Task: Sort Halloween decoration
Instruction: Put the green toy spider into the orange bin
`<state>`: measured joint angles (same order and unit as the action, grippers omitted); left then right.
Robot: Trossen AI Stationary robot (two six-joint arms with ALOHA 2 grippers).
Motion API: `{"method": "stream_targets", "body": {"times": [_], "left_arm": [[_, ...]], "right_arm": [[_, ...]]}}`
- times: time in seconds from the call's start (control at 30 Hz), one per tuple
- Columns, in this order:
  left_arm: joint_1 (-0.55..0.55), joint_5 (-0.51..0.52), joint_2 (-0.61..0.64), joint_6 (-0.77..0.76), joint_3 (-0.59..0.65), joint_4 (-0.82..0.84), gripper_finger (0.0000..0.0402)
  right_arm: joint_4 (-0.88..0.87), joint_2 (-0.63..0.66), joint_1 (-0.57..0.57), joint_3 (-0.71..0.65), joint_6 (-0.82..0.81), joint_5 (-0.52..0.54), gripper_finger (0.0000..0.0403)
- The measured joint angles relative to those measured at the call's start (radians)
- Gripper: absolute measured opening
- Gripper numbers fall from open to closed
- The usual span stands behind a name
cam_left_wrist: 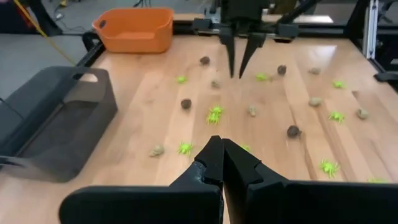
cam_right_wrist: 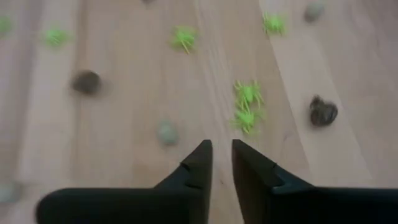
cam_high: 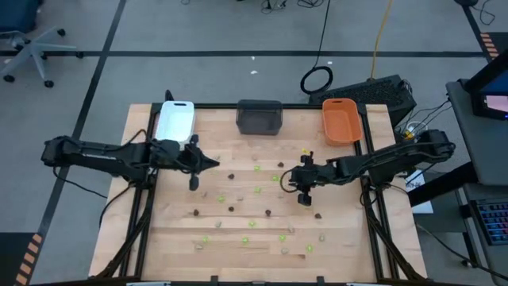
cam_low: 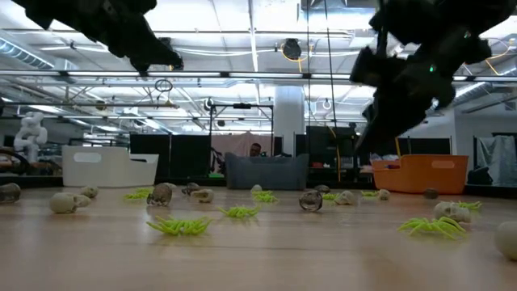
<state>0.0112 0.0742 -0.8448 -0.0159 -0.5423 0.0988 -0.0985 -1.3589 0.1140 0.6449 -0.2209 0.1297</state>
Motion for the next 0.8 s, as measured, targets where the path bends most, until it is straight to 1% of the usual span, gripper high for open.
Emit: {"method": "stream_targets", "body": {"times": [0.2, 0.37, 0.5, 0.67, 0.8], "left_arm": [[0.026, 0.006, -0.085, 0.025, 0.002, -0.092, 0.0], [0.052, 0.006, -0.149, 0.031, 0.002, -0.168, 0.0], [0.068, 0.007, -0.193, 0.031, 0.002, -0.175, 0.0], [0.07, 0.008, -0.253, 0.033, 0.002, -0.2, 0.0], [0.07, 0.009, -0.284, 0.065, 0.002, -0.234, 0.0]], "right_arm": [[0.085, -0.106, -0.025, 0.0, 0.018, 0.0, 0.0115], [0.161, -0.173, -0.043, 0.0, 0.064, 0.001, 0.0146], [0.161, -0.181, -0.06, 0.0, 0.07, 0.001, 0.0154], [0.162, -0.181, -0.081, 0.0, 0.102, 0.0, 0.0155], [0.163, -0.181, -0.098, 0.0, 0.111, -0.002, 0.0155]]}}
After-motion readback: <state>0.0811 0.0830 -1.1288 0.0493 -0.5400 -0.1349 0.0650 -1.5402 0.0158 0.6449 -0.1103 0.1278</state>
